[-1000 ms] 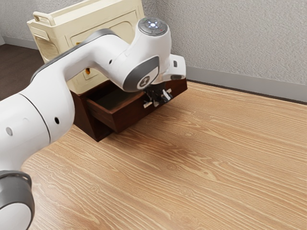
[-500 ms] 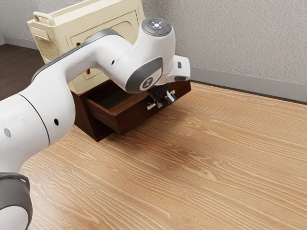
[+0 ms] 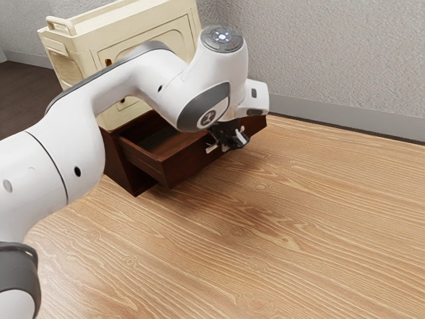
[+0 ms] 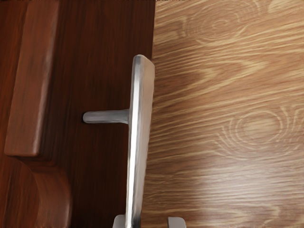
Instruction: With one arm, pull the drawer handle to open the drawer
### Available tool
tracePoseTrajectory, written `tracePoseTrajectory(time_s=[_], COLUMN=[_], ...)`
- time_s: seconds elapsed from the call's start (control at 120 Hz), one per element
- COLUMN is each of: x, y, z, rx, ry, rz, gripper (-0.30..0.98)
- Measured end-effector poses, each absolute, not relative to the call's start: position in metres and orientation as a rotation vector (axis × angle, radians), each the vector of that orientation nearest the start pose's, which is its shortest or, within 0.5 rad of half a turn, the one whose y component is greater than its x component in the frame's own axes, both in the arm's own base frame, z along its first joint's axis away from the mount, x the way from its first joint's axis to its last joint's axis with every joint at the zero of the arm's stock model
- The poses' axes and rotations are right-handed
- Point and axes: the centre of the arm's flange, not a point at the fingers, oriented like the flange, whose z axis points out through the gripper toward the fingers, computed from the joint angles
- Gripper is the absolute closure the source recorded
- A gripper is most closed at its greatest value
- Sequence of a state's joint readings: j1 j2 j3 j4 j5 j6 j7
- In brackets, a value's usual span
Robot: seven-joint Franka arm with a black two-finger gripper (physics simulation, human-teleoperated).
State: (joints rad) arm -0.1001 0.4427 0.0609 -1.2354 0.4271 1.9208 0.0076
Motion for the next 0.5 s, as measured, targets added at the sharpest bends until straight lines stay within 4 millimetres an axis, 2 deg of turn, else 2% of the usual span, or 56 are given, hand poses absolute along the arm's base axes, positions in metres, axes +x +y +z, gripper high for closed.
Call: tracePoseTrajectory(time_s=[0.183,0.317,0.408,0.5], x=[0.708,0.701,0.694,0.688], y=[-0.015,-0.020,-0.017,-0.007], z=[0.555,0.567,0.583,0.603], rx=[-2.683,-2.686,-2.683,-2.700], ry=[0.224,0.238,0.229,0.188], rz=[-0.348,-0.369,-0.393,-0.410], gripper=[0.66,0.71,0.61,0.41])
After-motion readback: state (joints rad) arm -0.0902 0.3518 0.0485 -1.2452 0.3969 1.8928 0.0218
